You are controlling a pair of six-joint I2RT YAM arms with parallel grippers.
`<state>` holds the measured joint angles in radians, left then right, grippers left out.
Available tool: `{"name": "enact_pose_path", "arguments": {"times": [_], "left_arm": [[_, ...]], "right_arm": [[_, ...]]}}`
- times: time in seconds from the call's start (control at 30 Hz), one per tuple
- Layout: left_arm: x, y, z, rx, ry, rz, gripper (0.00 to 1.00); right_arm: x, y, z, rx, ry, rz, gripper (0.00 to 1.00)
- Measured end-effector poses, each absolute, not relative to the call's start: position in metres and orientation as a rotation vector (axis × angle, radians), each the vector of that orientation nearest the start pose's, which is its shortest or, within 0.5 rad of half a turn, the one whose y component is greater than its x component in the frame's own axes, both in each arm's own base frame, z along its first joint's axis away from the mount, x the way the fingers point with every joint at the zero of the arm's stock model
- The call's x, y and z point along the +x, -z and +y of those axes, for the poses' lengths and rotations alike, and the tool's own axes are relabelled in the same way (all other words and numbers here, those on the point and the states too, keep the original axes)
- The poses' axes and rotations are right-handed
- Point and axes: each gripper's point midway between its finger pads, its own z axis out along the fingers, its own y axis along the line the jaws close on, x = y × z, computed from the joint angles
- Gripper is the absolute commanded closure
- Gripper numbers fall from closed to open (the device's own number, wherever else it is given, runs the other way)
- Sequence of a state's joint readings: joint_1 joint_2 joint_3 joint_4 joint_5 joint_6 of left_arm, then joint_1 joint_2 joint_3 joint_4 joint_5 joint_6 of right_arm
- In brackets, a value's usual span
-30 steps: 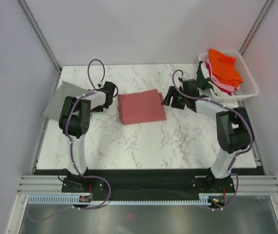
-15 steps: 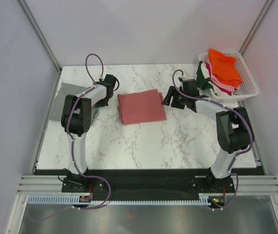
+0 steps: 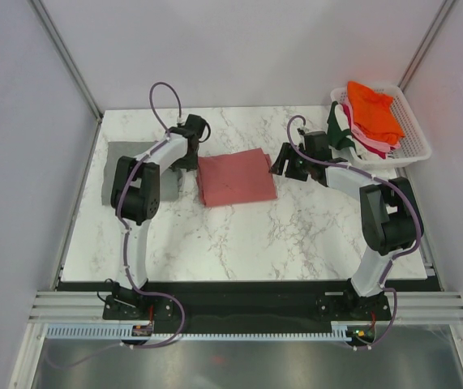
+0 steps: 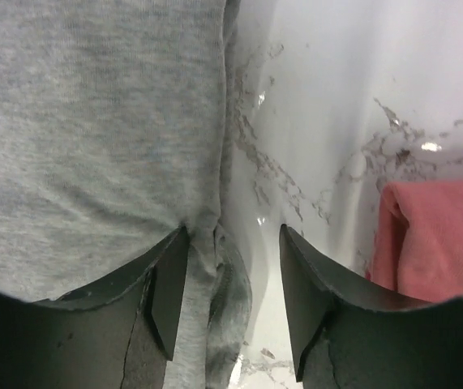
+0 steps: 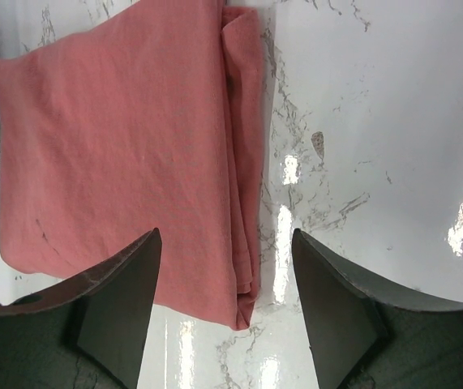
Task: Fold and stack the t-shirts
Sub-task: Neatly place the folded tshirt to the corner
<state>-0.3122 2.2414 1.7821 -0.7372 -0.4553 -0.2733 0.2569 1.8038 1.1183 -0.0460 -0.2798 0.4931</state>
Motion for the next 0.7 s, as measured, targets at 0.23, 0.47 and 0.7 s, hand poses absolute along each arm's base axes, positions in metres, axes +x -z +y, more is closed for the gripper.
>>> {"name": "enact_pose_path", "arguments": {"times": [0.23, 0.47, 0.7], "left_arm": [[0.454, -0.071, -0.086, -0.126, -0.367, 2.571, 0.03], [0.435, -0.152, -0.101, -0.18, -0.183, 2.365, 0.0], [0.401, -0.139, -0.112, -0.201, 0.094, 2.338, 0.0]], "right_arm": [[0.429, -0.071, 0.182, 0.131, -0.695, 2.373, 0.16], [0.435, -0.076, 0.184, 0.144, -0.708, 2.345, 0.02], [0.432, -0.071, 0.167, 0.271, -0.622, 2.334, 0.02]]}}
